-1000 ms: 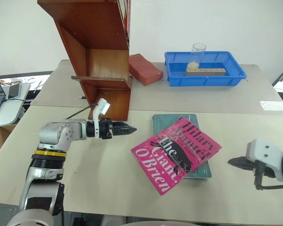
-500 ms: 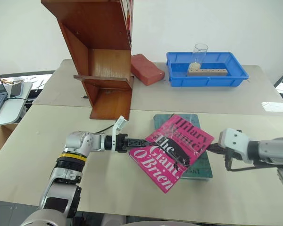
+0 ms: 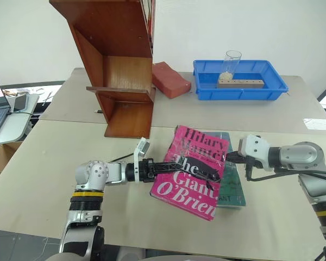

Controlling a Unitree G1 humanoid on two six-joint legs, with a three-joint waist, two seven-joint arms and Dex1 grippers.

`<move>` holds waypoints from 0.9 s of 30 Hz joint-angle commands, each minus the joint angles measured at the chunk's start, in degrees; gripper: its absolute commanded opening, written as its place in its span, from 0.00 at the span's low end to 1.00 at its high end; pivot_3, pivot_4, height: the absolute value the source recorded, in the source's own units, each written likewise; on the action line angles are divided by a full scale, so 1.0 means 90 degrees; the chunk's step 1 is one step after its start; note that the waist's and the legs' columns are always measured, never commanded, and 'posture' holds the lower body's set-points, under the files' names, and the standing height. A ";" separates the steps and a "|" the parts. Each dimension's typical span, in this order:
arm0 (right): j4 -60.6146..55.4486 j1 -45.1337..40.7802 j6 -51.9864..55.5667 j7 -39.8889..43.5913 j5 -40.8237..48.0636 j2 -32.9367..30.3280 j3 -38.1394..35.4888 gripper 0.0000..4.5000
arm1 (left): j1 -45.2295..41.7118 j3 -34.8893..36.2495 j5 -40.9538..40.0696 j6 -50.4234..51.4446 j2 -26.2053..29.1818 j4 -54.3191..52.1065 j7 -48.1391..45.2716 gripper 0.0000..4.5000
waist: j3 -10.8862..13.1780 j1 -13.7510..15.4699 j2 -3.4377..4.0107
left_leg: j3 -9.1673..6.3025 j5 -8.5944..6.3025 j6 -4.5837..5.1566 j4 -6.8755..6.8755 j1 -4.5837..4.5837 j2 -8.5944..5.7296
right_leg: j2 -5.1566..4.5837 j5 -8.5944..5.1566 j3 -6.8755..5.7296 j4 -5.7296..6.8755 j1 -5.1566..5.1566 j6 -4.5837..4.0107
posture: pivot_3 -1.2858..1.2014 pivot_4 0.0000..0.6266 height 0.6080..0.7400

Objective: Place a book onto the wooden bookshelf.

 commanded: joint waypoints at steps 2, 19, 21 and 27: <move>-0.0329 -0.0175 0.0124 0.0021 0.0174 0.0010 -0.0085 0.00 | 0.0128 0.0168 -0.0287 -0.0042 0.0009 -0.0382 0.0101 0.31 | 0.0000 -0.0006 0.0000 | 0.0000 0.0000 -0.0001 0.0000 -0.0001 0.0000 | 0.0000 0.0000 0.0000 0.0000 -0.0001 0.0000 | 0.52 0.24 0.49; -0.2502 0.0987 0.2345 0.0444 0.2114 -0.1620 -0.3022 0.00 | -0.0728 -0.1493 0.3093 -0.6707 0.2493 -0.2526 -0.1494 0.06 | 0.0002 0.0001 0.0009 | -0.0004 0.0008 -0.0023 -0.0015 -0.0009 -0.0001 | -0.0014 0.0004 -0.0019 -0.0038 0.0001 -0.0009 | 0.52 0.24 0.49; -0.2775 0.0945 0.2706 0.0406 0.2449 -0.1698 -0.3189 0.00 | -0.1115 -0.1538 0.3797 -0.7844 0.2440 -0.2224 -0.1210 0.06 | 0.0003 0.0003 0.0009 | -0.0006 0.0009 -0.0022 -0.0014 -0.0025 0.0000 | -0.0011 0.0005 -0.0020 -0.0034 -0.0001 -0.0010 | 0.52 0.24 0.49; -0.3247 0.0598 0.3443 0.0171 0.3188 -0.1885 -0.3374 0.00 | -0.2684 -0.1492 0.5331 -1.0811 0.2399 -0.0993 -0.0381 0.06 | 0.0005 0.0008 0.0008 | -0.0011 0.0009 -0.0019 -0.0009 -0.0030 -0.0002 | -0.0010 0.0006 -0.0019 -0.0036 -0.0002 -0.0010 | 0.52 0.24 0.49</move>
